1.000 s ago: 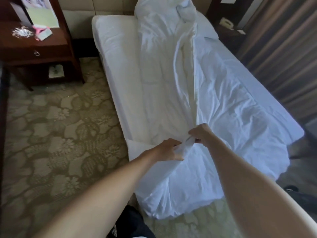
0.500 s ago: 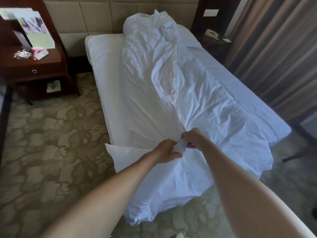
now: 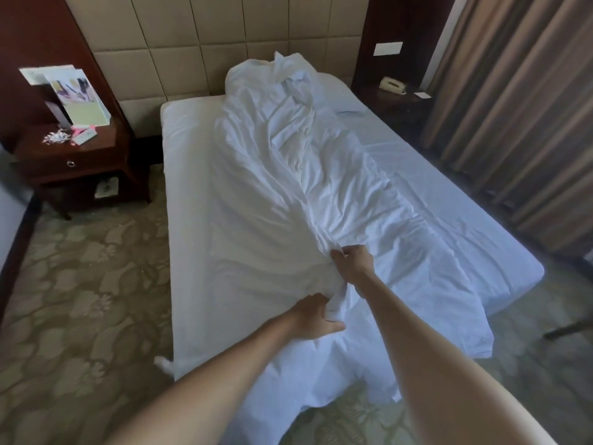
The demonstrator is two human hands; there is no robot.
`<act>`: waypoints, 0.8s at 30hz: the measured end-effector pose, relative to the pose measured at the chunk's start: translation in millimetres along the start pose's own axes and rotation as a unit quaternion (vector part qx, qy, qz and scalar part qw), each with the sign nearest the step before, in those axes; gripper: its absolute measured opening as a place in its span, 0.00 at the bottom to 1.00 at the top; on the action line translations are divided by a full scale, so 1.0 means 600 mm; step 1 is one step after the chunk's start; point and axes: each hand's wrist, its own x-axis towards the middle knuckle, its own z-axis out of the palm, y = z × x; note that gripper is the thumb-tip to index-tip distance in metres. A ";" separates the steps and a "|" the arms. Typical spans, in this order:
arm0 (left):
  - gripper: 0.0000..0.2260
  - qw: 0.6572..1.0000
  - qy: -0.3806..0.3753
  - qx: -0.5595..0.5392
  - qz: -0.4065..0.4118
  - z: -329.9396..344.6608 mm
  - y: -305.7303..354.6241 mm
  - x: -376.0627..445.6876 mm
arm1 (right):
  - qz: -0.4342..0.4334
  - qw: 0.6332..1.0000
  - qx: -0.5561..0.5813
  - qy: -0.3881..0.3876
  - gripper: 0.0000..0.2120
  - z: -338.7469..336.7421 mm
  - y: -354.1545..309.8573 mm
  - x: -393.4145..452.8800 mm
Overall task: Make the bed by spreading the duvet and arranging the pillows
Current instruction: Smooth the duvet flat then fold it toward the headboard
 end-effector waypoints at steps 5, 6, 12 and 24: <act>0.19 0.979 0.000 -0.193 0.067 0.007 0.045 0.066 | 0.062 0.984 0.009 -0.169 0.16 -0.046 0.028 0.069; 0.21 0.980 -0.006 -0.193 0.055 0.012 0.048 0.084 | 0.060 0.984 -0.010 -0.170 0.15 -0.057 0.038 0.082; 0.14 0.958 -0.023 -0.287 0.013 0.038 0.110 0.196 | 0.051 0.993 -0.057 -0.090 0.09 -0.139 0.061 0.165; 0.08 0.929 -0.020 -0.371 0.008 0.090 0.319 0.340 | 0.003 0.994 -0.106 0.020 0.15 -0.326 0.098 0.275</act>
